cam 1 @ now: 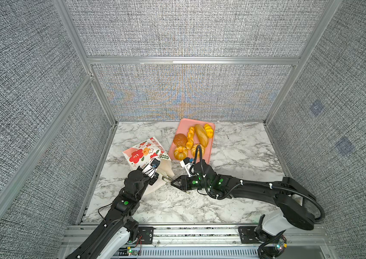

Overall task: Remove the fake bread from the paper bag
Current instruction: 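Move the open right tongs back into the paper bag mouth, then reach the right tongs deep into the bag and close on the cream bun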

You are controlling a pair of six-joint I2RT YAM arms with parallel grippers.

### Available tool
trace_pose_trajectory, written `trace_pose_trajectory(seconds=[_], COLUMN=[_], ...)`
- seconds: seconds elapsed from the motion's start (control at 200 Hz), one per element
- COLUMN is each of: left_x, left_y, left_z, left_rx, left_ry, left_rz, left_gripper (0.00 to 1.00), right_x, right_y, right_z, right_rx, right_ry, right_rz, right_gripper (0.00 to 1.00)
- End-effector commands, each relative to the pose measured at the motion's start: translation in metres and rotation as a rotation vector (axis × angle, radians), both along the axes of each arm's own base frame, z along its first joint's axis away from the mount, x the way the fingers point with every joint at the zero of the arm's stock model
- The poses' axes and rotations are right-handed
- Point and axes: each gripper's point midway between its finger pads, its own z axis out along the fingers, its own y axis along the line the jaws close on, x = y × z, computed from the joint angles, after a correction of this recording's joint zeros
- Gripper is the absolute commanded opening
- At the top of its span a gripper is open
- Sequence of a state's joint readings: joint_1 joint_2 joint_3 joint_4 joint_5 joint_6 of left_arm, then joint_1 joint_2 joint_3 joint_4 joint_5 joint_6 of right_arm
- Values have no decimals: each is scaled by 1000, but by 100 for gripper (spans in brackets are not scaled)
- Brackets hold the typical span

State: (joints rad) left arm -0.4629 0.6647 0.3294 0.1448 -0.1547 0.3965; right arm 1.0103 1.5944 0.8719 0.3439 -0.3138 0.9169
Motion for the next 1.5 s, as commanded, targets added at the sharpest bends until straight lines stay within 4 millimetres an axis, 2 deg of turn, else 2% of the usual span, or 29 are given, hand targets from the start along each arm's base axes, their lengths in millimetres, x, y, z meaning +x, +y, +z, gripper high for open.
trace_pose_trajectory(seconds=[0.0,0.16,0.225,0.24,0.27,0.395,0.585,0.97,1.231,1.316,1.401,1.496], left_x=[1,4,5,6,7,10,12,18,16,15,14,15], left_y=[1,-1,-2,-3,-3,-4,-4,-9,-15,-16,-14,-7], left_z=[7,10,11,11,11,9,9,7,2,1,0,-1], left_rx=[-46,-59,-58,-58,-57,-69,-110,-149,-145,-152,-157,-161], left_ry=[-6,5,6,7,7,17,18,35,50,54,55,56], left_rz=[17,21,16,16,17,21,37,39,2,-2,6,47], left_gripper=[0,0,0,0,0,0,0,0,0,0,0,0], right_x=[19,31,36,41,45,62,91,120,138,142,141,134], right_y=[19,32,34,39,42,52,53,73,79,83,83,72], right_z=[24,13,3,11,13,5,-1,5,-25,-34,-34,-27], right_rx=[127,152,153,172,178,164,140,116,-37,-84,-95,-99], right_ry=[-53,-37,-5,-14,-17,2,43,99,141,147,131,98], right_rz=[-66,-120,-153,-159,-172,-205,-303,-412,-480,-480,-464,-458], right_gripper=[37,37,37,37,37,37,38,41,41,37,24,13])
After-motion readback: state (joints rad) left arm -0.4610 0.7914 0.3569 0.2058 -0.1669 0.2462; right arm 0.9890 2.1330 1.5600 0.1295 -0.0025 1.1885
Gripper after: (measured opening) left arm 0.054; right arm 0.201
